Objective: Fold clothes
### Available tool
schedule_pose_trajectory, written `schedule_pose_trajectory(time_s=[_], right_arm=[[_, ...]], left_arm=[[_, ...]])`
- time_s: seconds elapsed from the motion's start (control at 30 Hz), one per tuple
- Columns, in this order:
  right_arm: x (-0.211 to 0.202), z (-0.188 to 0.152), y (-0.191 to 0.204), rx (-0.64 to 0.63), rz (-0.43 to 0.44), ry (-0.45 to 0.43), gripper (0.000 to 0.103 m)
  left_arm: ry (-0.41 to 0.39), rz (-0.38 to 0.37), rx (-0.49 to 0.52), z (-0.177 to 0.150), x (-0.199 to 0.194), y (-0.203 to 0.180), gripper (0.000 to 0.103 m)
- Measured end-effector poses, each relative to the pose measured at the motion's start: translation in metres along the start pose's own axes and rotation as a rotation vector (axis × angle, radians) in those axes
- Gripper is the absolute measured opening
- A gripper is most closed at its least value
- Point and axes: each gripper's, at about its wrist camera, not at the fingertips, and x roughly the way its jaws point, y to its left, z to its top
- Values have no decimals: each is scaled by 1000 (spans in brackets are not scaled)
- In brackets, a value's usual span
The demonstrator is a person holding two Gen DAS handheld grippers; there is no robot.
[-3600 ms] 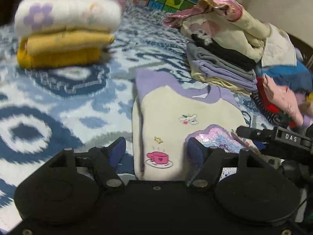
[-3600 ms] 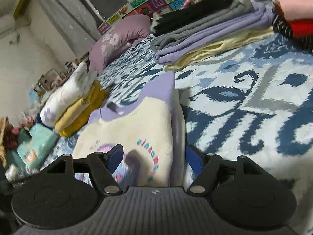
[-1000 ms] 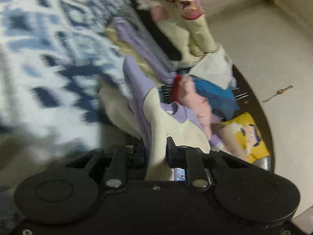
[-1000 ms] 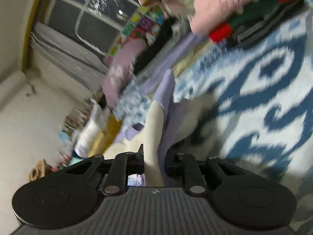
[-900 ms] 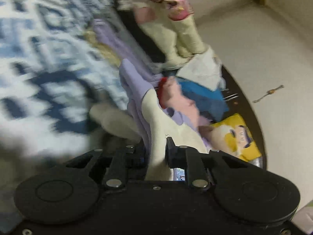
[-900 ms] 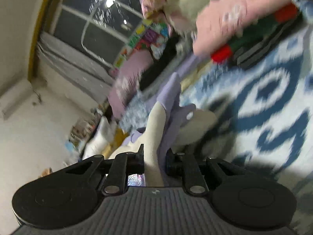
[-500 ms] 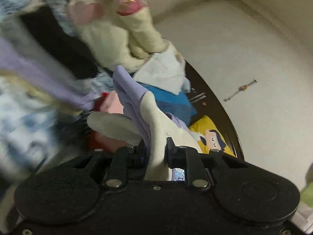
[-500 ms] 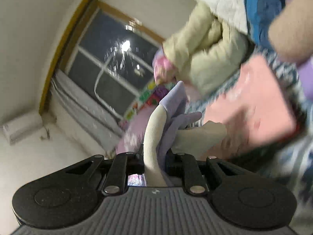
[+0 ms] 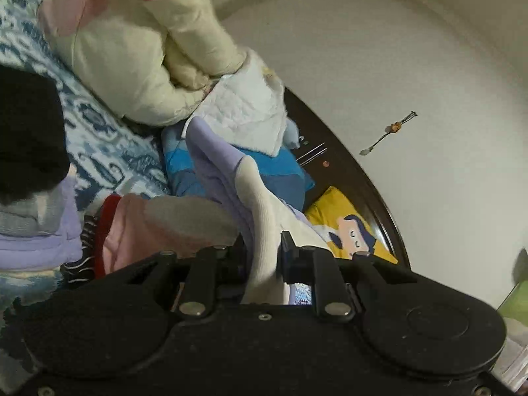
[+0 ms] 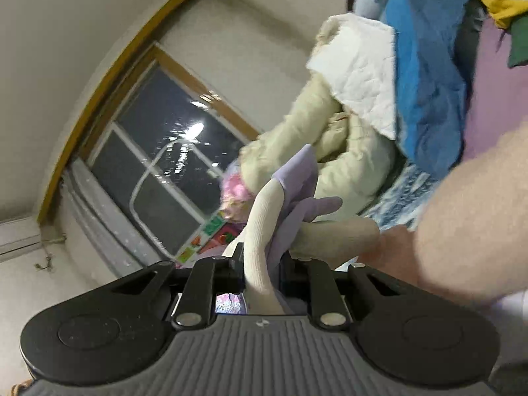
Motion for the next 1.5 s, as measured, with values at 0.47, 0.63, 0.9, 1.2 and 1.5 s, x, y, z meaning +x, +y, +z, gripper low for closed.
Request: schedule_pose_trajectory(time_s=[0.47,0.63,0.9,1.2,1.5], right_arm=[[11,-26,-5,-131,-325,114,37],[4,-33,-13,-80,-336,119,32],[11,-40,24,-316,-552,115,48],[15,-50,42,-559,-564,78,47],[23,-60,27,-676,-486,85,38]], left_arm=[[96,199,-46,-18,11,20,51],[101,201,-36,-10,18,14,21],[169,402,176,-14,36,-12,44],[3,395,481,-20,15,-52,47],[130,505,730,-53,58,-33,47]])
